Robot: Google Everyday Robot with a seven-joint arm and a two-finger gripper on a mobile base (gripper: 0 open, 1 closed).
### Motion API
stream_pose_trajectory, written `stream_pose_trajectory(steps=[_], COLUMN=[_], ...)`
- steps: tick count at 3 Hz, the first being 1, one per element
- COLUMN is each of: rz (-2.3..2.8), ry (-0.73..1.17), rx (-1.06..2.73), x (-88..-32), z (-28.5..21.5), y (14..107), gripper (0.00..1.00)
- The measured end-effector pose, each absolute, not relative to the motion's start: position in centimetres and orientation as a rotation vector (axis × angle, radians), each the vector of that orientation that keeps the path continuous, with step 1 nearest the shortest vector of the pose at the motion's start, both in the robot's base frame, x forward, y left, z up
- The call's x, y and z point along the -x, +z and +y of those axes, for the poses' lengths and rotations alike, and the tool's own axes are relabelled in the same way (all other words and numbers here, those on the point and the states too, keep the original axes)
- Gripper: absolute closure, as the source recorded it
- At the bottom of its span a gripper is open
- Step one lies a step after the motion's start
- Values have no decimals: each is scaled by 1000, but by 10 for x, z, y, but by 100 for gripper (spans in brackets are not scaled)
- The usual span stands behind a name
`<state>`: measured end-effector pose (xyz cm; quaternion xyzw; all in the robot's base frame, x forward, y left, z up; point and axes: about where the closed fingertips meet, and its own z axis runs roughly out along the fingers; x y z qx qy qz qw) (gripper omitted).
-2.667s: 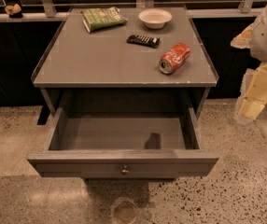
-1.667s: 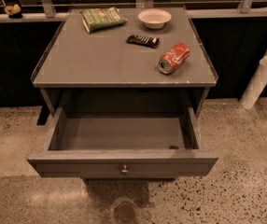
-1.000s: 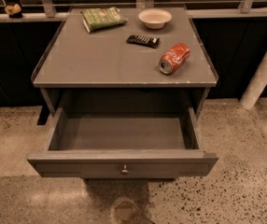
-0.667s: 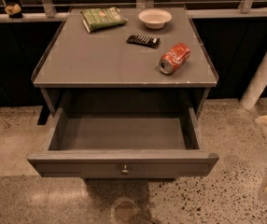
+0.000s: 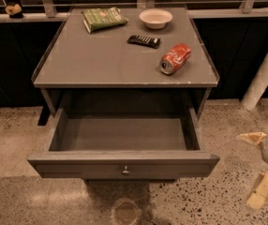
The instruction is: Close top drawer
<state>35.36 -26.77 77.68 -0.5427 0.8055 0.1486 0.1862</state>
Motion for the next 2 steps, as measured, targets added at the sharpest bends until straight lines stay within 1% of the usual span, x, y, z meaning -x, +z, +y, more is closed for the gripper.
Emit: stream_pose_trajectory(steps=[1,2], rz=[2145,2122], ry=[617,801], rx=[1539,1580], x=[-360,-349], z=[-254,-246], y=[757,748], gripper=[0,0])
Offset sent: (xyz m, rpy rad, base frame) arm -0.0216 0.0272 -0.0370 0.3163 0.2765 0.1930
